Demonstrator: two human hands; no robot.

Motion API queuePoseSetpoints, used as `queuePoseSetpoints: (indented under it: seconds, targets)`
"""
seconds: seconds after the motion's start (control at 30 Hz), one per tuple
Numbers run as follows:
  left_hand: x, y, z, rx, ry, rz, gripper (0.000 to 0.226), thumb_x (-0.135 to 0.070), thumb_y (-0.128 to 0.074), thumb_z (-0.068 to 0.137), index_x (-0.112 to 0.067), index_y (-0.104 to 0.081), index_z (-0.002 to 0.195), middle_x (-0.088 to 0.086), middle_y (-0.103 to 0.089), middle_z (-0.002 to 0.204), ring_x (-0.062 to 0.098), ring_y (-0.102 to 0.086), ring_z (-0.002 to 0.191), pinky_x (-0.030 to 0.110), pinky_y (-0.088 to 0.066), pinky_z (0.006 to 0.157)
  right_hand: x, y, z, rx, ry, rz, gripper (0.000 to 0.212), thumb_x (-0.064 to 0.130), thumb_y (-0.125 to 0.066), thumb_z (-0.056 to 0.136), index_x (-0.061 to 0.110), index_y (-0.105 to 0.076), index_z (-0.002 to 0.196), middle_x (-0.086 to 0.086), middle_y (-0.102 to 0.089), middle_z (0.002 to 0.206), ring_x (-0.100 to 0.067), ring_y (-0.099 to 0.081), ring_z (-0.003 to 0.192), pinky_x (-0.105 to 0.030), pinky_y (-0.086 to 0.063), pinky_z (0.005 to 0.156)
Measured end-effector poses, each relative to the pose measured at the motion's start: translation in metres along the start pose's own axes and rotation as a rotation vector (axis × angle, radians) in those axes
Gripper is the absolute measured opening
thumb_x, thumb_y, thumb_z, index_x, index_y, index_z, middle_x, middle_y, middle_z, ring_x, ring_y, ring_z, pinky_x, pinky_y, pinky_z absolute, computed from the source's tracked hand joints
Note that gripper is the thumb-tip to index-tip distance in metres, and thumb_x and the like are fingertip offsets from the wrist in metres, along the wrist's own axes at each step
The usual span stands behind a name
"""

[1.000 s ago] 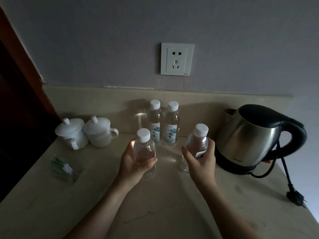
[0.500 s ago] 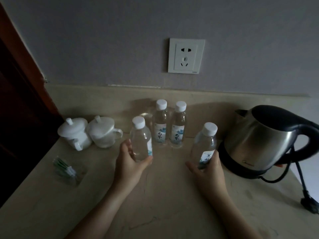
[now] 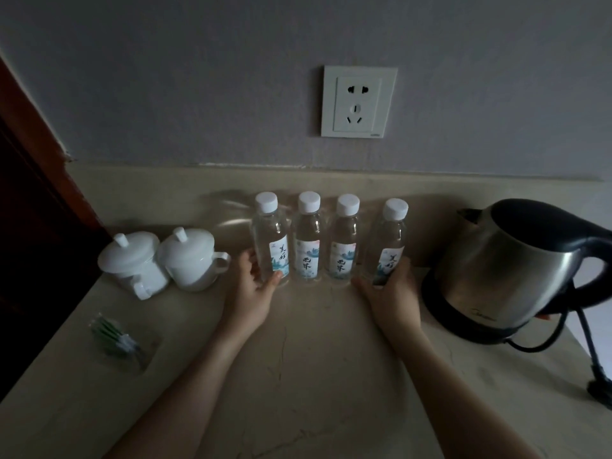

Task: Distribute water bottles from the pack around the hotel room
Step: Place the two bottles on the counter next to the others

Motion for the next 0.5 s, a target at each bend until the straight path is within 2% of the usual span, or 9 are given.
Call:
queuePoseSetpoints:
  seconds: [0.1, 0.23, 0.33, 0.4, 0.5]
  targets:
    - [-0.001, -0.002, 0.003, 0.042, -0.013, 0.037, 0.051, -0.005, -0.064, 0.091, -0.014, -0.041, 0.135, 0.002, -0.062, 0.126, 0.012, -0.063, 0.116, 0.034, -0.05, 0.1, 0.002, -0.002, 0.004, 0.023, -0.003, 0.03, 0.057, 0.039, -0.084, 0.067, 0.035, -0.042, 0.106, 0.004, -0.06, 0.105, -0.014, -0.061, 0.091, -0.034, -0.052, 0.075]
    - [0.004, 0.001, 0.007, 0.041, -0.01, 0.099, 0.049, -0.041, -0.061, 0.086, -0.049, -0.04, 0.129, 0.003, -0.06, 0.133, 0.016, -0.06, 0.122, 0.048, -0.047, 0.104, 0.003, -0.005, 0.005, 0.087, -0.015, 0.064, 0.058, 0.033, -0.085, 0.071, 0.035, -0.041, 0.109, 0.007, -0.061, 0.106, -0.004, -0.059, 0.086, -0.018, -0.045, 0.068]
    - [0.02, -0.001, 0.013, 0.066, -0.007, 0.098, 0.049, -0.049, -0.058, 0.084, -0.045, -0.041, 0.13, 0.003, -0.059, 0.133, 0.019, -0.058, 0.124, 0.054, -0.045, 0.104, 0.003, -0.007, 0.004, 0.128, 0.023, 0.01, 0.052, 0.031, -0.079, 0.077, 0.03, -0.04, 0.111, 0.005, -0.06, 0.107, -0.01, -0.058, 0.09, -0.018, -0.04, 0.071]
    - [0.017, -0.001, 0.012, 0.071, -0.024, 0.107, 0.048, -0.049, -0.06, 0.083, -0.05, -0.041, 0.127, 0.001, -0.06, 0.132, 0.019, -0.059, 0.123, 0.055, -0.045, 0.103, 0.002, -0.007, 0.005, 0.128, 0.049, -0.006, 0.049, 0.028, -0.077, 0.079, 0.031, -0.04, 0.111, 0.007, -0.06, 0.107, -0.011, -0.058, 0.094, -0.02, -0.041, 0.074]
    - [0.007, -0.005, 0.011, 0.068, -0.031, 0.129, 0.058, -0.047, -0.073, 0.074, -0.043, -0.044, 0.123, -0.004, -0.066, 0.121, 0.015, -0.065, 0.112, 0.051, -0.051, 0.096, 0.001, -0.006, 0.006, 0.114, 0.04, 0.016, 0.05, 0.027, -0.079, 0.077, 0.033, -0.043, 0.112, 0.009, -0.062, 0.107, -0.009, -0.06, 0.094, -0.021, -0.043, 0.073]
Point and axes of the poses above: each hand's wrist, its own z-axis towards the middle knuckle, its own y-axis out of the back of the hand, x = y × z, the point moved 8 cm from there along z, towards the middle knuckle
